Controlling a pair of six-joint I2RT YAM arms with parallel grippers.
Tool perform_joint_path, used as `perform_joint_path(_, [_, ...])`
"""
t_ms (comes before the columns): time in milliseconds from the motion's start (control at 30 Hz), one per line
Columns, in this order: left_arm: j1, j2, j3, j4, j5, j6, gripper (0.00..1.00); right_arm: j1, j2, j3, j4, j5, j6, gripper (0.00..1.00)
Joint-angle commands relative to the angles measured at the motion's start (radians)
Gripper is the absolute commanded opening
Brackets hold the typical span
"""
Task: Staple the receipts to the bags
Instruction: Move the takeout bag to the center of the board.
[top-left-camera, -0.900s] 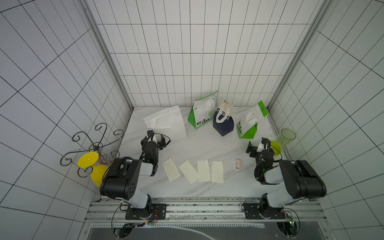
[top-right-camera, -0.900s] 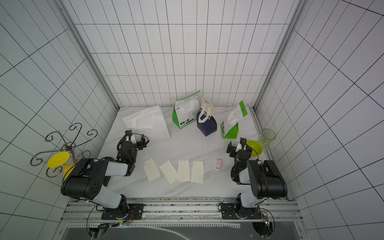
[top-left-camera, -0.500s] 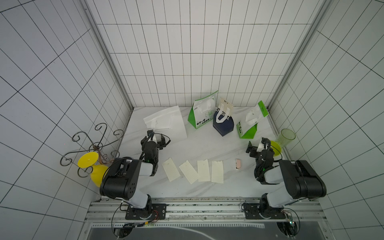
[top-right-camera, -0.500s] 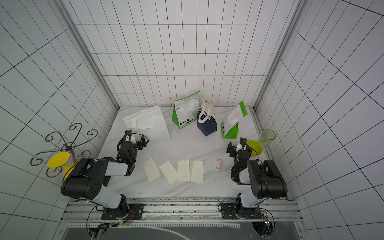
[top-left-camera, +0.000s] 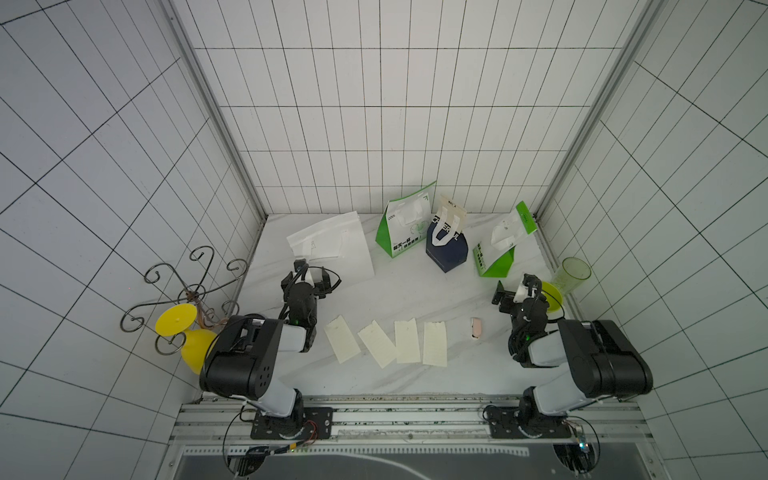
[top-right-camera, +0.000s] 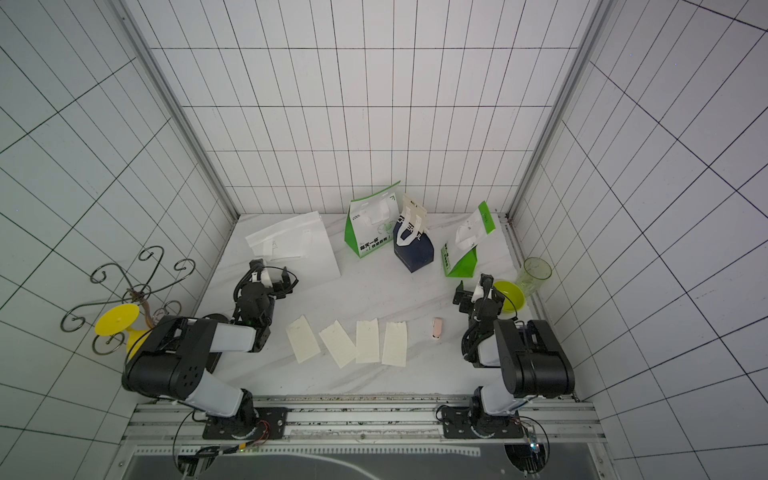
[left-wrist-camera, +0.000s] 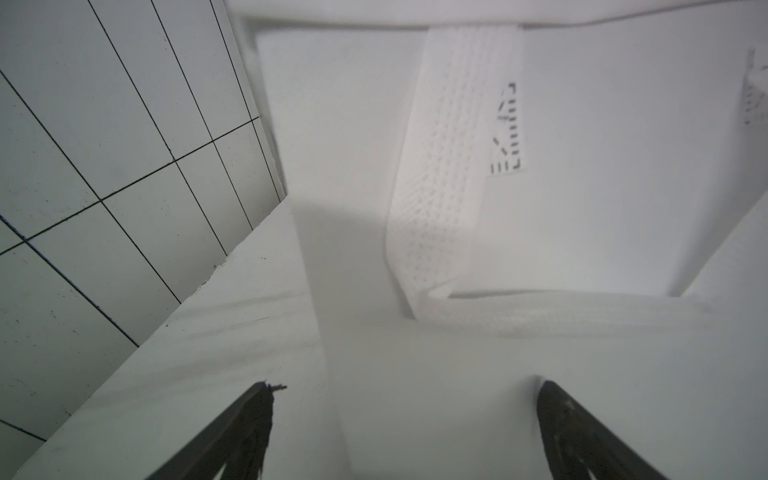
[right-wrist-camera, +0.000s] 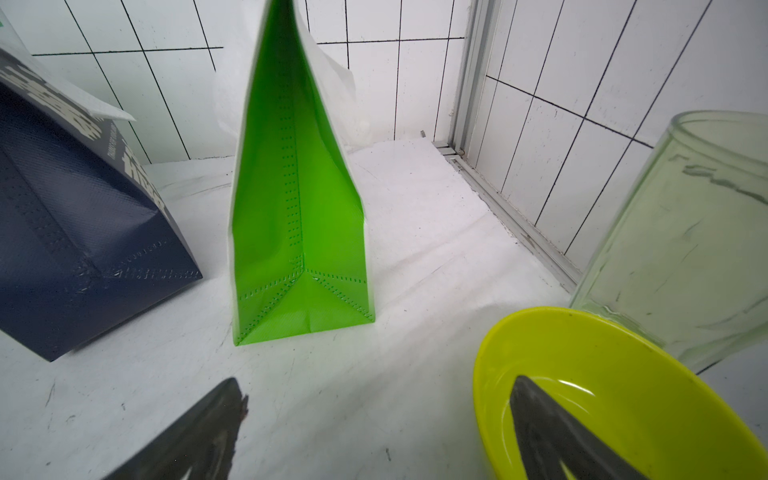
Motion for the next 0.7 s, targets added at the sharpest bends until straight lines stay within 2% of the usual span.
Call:
perform_joint_path(0, [-0.008,0.014,0.016,0.025,-0.035,0.016,0.98,-0.007,0.008,0.064,0.049,0.005,-0.017,1.0])
perform_joint_path(333, [-0.008,0.008,0.012,0.028,-0.032,0.017,0.98,-0.012,0.005,0.062,0.048,-0.004,-0.016,1.0])
perform_joint_path(400, [-0.009,-0.02,-0.013,0.083,-0.017,0.034,0.98,-0.009,-0.017,0.048,0.06,0.003,-0.016,1.0])
perform_joint_path(533, [-0.01,-0.146,-0.025,-0.04,-0.014,0.03,0.98,0.035,-0.082,0.039,0.029,0.056,-0.055,1.0])
perform_joint_path(600, [-0.011,-0.22,-0.02,-0.159,-0.026,0.001,0.97,0.05,-0.118,0.048,-0.025,0.06,-0.07,1.0])
perform_joint_path(667, [-0.012,-0.271,-0.035,-0.179,-0.023,-0.015,0.97,0.074,-0.158,0.062,-0.099,0.081,-0.073,1.0])
